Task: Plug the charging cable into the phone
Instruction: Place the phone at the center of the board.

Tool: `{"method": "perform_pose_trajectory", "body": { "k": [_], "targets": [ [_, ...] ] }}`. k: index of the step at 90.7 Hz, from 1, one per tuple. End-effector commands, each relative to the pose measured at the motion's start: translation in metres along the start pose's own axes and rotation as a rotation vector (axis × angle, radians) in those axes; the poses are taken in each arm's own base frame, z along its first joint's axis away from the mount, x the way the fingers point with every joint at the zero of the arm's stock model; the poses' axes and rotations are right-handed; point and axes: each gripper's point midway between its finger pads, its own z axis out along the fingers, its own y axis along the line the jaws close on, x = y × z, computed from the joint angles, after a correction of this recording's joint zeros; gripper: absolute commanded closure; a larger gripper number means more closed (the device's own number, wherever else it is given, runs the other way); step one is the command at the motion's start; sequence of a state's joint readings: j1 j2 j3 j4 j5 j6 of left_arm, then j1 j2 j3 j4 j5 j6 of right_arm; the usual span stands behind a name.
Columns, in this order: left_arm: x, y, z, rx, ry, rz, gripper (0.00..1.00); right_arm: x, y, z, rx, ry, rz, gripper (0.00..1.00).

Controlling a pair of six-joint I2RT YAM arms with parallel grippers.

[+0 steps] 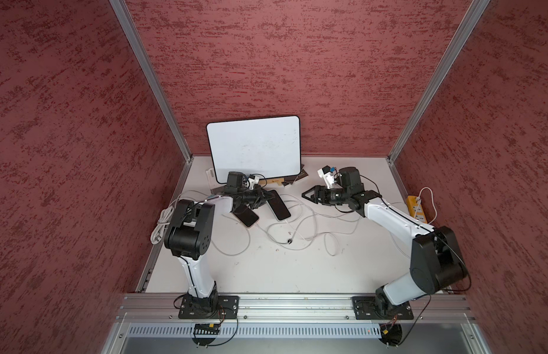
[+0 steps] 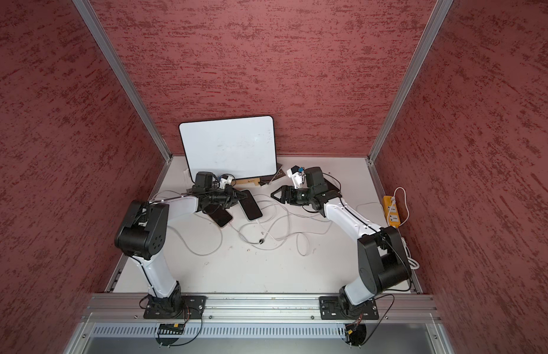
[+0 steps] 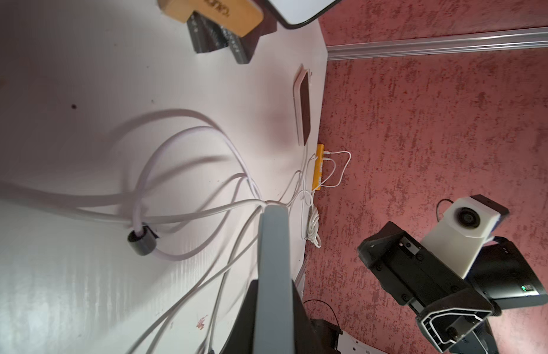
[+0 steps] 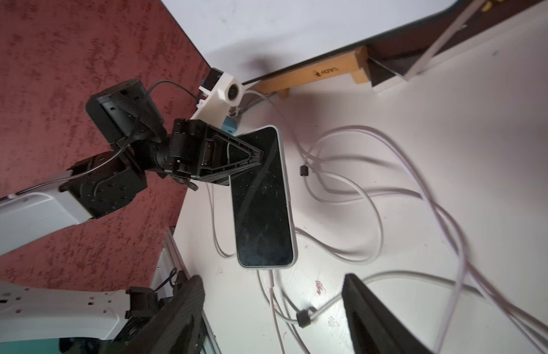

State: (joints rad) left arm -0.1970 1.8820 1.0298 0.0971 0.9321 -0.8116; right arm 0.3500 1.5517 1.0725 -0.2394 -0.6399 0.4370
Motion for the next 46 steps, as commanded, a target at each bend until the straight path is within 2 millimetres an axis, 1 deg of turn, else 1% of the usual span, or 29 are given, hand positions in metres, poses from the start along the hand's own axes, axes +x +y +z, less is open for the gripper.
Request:
{"method": "perform_pose_trajectory", "body": {
  "k": [1,11,19,28,40,43,46],
  "targets": [
    [-0.006,-0.010,0.011,0.000,-0.003,0.080,0.99,0.003,-0.037,-0.011,0.235,0.004,-0.017,0.26],
    [-0.005,0.007,0.020,-0.024,0.008,0.054,0.92,0.004,-0.054,-0.015,0.333,0.008,-0.008,0.26],
    [-0.006,0.013,0.022,-0.045,0.008,0.048,0.79,0.002,-0.066,-0.020,0.407,0.002,-0.004,0.25],
    [-0.005,0.011,0.020,-0.067,0.010,0.062,0.68,-0.001,-0.080,-0.028,0.506,-0.003,-0.007,0.23],
    [-0.006,0.006,0.009,-0.134,-0.007,0.093,0.54,-0.011,-0.103,-0.046,0.656,-0.019,-0.001,0.23],
    [-0.007,0.007,0.006,-0.159,-0.016,0.099,0.46,-0.015,-0.109,-0.051,0.689,-0.030,0.004,0.22],
    [-0.007,0.006,0.001,-0.186,-0.027,0.105,0.42,-0.019,-0.115,-0.056,0.714,-0.041,0.013,0.22]
  ]
}}
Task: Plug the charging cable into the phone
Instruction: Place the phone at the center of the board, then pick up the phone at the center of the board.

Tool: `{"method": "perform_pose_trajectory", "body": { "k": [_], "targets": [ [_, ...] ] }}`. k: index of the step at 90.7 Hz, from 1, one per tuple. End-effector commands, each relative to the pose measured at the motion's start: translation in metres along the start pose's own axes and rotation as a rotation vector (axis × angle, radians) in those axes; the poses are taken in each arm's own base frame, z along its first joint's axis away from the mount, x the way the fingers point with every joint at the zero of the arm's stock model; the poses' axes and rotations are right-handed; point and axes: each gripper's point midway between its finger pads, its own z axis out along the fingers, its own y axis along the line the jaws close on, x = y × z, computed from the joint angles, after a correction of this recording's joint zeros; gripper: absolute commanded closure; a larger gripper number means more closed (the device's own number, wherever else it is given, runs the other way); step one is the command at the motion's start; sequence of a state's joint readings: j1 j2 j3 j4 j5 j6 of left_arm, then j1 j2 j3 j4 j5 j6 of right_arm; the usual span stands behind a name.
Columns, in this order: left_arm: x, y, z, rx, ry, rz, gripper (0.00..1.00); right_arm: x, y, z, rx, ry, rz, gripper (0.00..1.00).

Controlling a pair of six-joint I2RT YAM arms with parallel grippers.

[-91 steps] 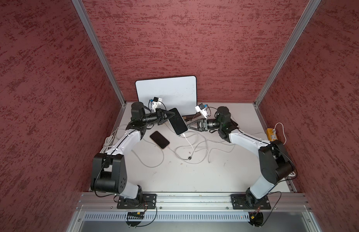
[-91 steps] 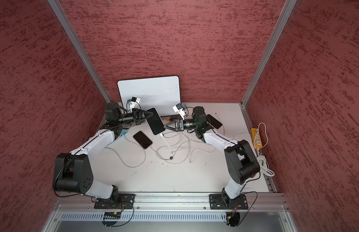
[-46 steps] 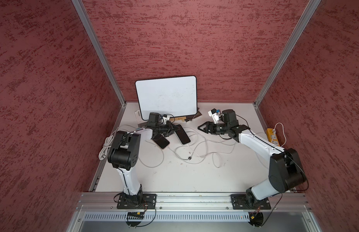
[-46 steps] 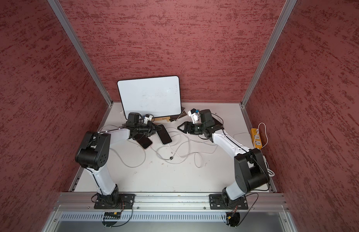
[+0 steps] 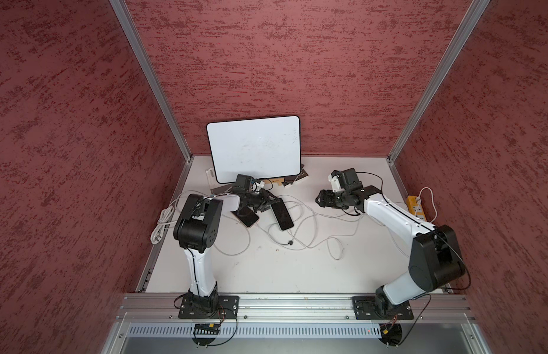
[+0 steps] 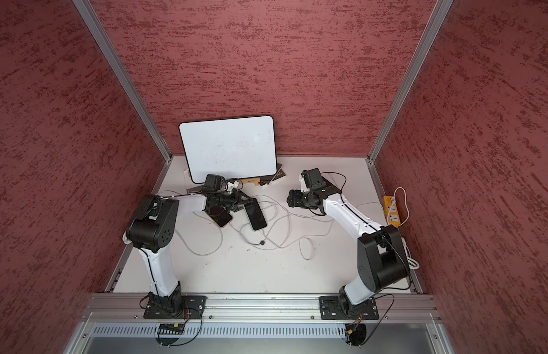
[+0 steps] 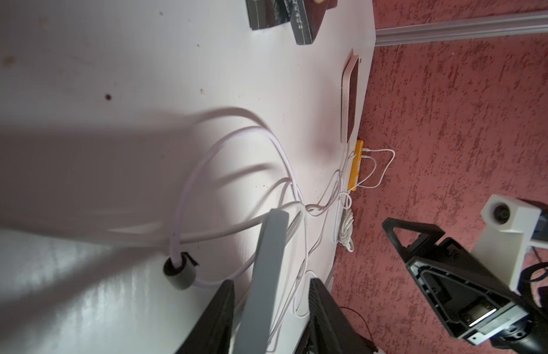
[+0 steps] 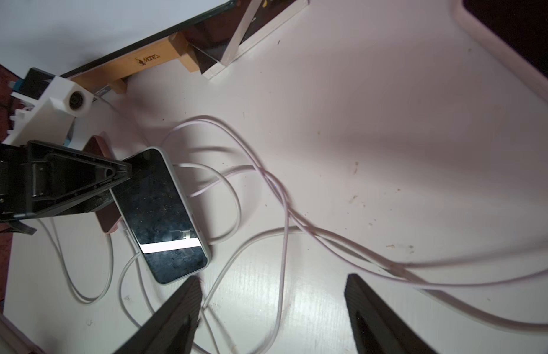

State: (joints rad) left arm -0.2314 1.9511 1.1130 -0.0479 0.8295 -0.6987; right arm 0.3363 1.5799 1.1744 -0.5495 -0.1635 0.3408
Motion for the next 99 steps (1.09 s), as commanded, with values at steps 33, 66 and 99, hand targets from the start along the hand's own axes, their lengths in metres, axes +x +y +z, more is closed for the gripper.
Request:
{"method": "perform_pose_trajectory", "body": {
  "k": [33,66,99],
  "targets": [
    [0.011,-0.041,-0.095,-0.253,-0.278,0.139,0.16,-0.091,-0.106,0.035,0.317,0.059,-0.063,0.11],
    [0.087,-0.047,-0.092,-0.167,-0.214,0.216,0.16,-0.138,-0.138,0.091,0.376,0.137,-0.376,0.05],
    [0.114,-0.039,-0.094,-0.178,-0.186,0.248,0.16,-0.141,-0.155,0.117,0.294,0.195,-0.382,0.04]
  ]
}}
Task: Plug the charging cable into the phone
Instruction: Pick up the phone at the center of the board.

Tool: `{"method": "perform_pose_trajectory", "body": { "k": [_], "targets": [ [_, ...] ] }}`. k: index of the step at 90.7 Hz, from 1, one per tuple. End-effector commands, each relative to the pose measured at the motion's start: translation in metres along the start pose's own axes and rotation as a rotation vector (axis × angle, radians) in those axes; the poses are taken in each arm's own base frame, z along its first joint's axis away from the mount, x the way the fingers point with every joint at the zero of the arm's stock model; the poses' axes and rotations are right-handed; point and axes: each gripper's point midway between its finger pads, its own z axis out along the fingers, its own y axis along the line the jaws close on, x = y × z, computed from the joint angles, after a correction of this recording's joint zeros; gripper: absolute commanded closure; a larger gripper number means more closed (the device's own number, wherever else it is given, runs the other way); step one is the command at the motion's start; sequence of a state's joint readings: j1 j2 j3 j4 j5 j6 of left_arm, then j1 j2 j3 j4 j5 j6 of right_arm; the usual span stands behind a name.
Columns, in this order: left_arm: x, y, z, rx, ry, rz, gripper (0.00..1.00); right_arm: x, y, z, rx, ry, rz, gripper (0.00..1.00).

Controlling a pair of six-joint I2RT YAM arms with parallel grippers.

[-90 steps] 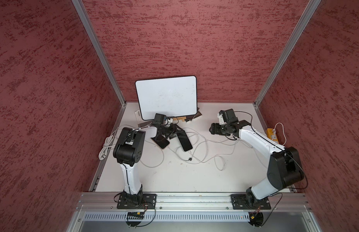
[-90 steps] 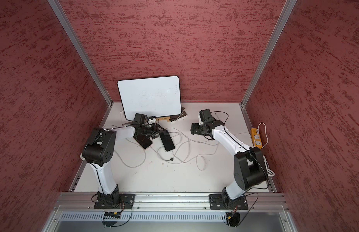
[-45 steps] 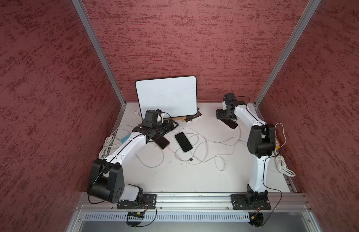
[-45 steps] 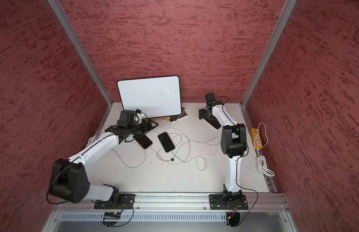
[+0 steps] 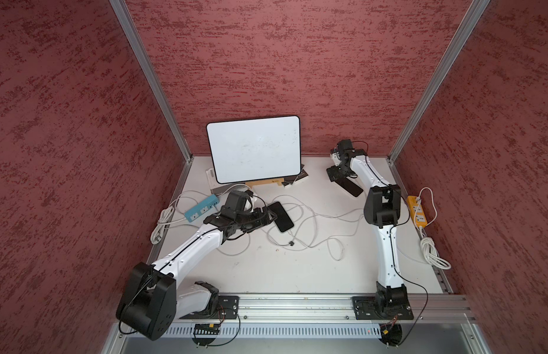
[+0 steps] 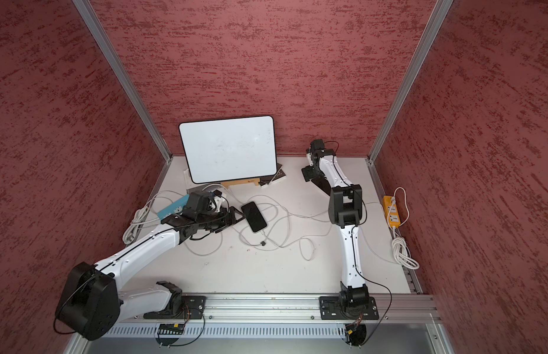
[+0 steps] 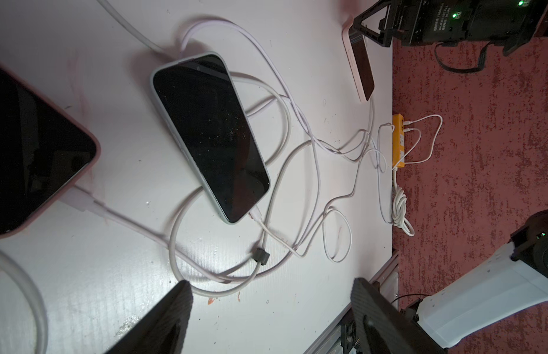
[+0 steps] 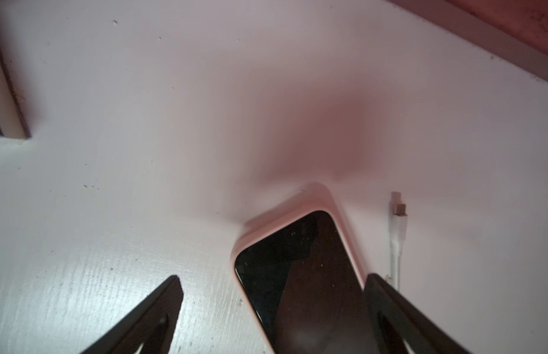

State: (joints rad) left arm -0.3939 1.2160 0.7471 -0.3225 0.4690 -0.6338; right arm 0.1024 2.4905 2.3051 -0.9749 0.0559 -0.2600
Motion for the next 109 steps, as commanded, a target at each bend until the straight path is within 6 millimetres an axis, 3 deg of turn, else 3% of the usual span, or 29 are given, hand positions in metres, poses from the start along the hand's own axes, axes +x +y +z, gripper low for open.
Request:
{"method": "perform_pose_trajectory", "body": {
  "k": [1,24,47,74,88,109],
  "targets": [
    [0.000,-0.002,-0.004,0.005,-0.017,0.028,0.16,0.007,-0.004,0.003,-0.060,0.019,-0.013,0.05],
    [-0.001,-0.004,0.000,0.016,-0.017,0.029,0.16,0.021,-0.027,0.013,-0.066,0.039,0.042,0.04],
    [0.002,-0.001,0.010,0.012,0.003,0.030,0.16,0.039,-0.019,0.032,-0.119,0.099,0.058,0.04],
    [0.003,-0.001,0.010,0.010,0.003,0.036,0.16,0.055,-0.006,0.040,-0.182,0.150,0.081,0.05],
    [0.003,-0.001,0.010,0.013,0.002,0.036,0.16,0.064,0.000,0.036,-0.204,0.183,0.108,0.05],
    [0.004,0.000,0.011,0.015,0.004,0.033,0.16,0.071,0.009,0.016,-0.264,0.194,0.230,0.05]
  ]
}}
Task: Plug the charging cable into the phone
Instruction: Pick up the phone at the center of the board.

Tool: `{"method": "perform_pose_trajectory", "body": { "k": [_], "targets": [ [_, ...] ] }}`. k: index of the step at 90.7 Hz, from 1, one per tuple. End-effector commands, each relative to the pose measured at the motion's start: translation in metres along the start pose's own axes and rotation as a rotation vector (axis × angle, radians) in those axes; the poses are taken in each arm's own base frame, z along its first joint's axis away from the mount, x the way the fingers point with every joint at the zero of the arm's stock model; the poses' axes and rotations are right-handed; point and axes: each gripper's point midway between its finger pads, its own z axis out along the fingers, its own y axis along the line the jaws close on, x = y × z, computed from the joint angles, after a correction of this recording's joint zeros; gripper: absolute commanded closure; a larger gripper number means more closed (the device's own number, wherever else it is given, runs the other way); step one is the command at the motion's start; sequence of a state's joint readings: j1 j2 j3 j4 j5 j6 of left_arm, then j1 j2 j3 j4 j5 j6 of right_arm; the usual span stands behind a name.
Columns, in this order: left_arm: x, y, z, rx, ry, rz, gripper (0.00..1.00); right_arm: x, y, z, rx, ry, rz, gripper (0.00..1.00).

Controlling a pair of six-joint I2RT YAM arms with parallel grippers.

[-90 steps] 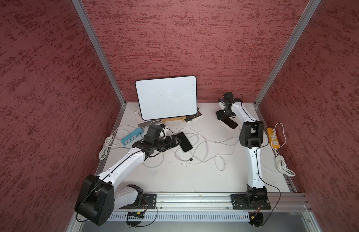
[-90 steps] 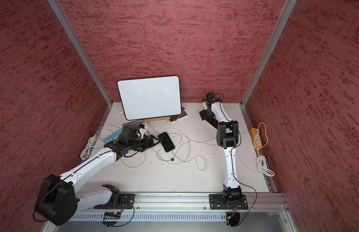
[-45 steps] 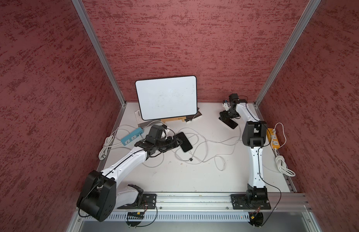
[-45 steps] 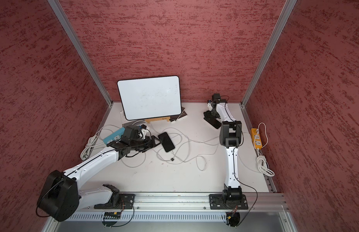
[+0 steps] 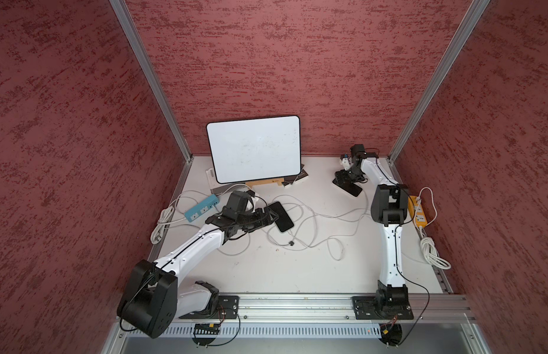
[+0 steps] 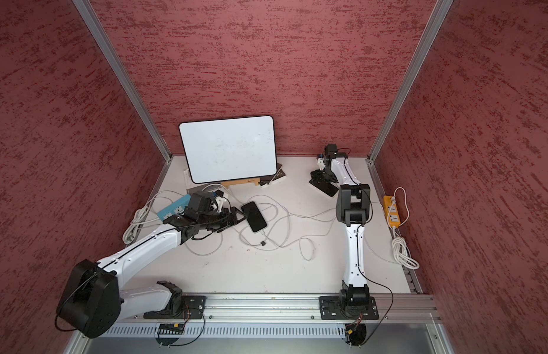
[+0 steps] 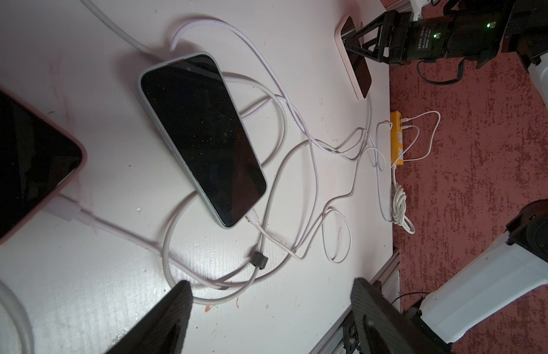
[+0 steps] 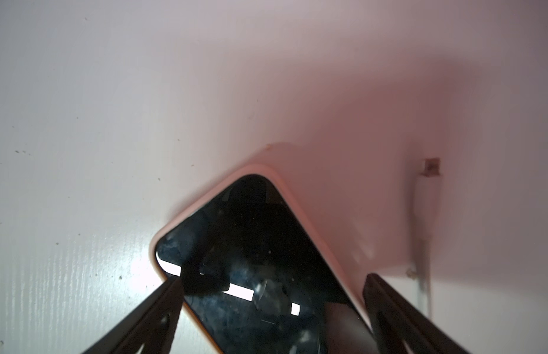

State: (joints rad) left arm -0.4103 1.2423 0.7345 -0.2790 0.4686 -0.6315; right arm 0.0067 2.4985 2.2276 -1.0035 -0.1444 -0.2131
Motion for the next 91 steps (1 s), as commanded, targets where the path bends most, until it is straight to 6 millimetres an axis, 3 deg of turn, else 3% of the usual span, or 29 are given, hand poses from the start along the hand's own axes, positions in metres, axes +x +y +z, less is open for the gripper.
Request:
{"method": "perform_pose_trajectory", "body": {
  "k": [1,26,34,60,91],
  "targets": [
    [0.001,-0.001,0.002,0.008,-0.004,0.018,0.16,0.035,0.015,0.001,-0.082,0.114,0.106,0.06],
    [0.002,-0.004,-0.001,0.017,-0.003,0.019,0.16,0.049,0.036,-0.021,-0.188,0.067,0.244,0.08],
    [0.002,-0.005,-0.003,0.022,-0.006,0.015,0.16,0.059,0.040,-0.022,-0.193,0.076,0.275,0.01],
    [0.010,-0.004,-0.007,0.020,-0.015,0.001,0.16,0.105,0.035,-0.004,-0.016,0.171,0.242,0.01],
    [0.017,0.002,-0.010,0.001,-0.022,-0.014,0.16,0.118,0.050,0.002,0.199,0.228,0.119,0.06]
  ]
}}
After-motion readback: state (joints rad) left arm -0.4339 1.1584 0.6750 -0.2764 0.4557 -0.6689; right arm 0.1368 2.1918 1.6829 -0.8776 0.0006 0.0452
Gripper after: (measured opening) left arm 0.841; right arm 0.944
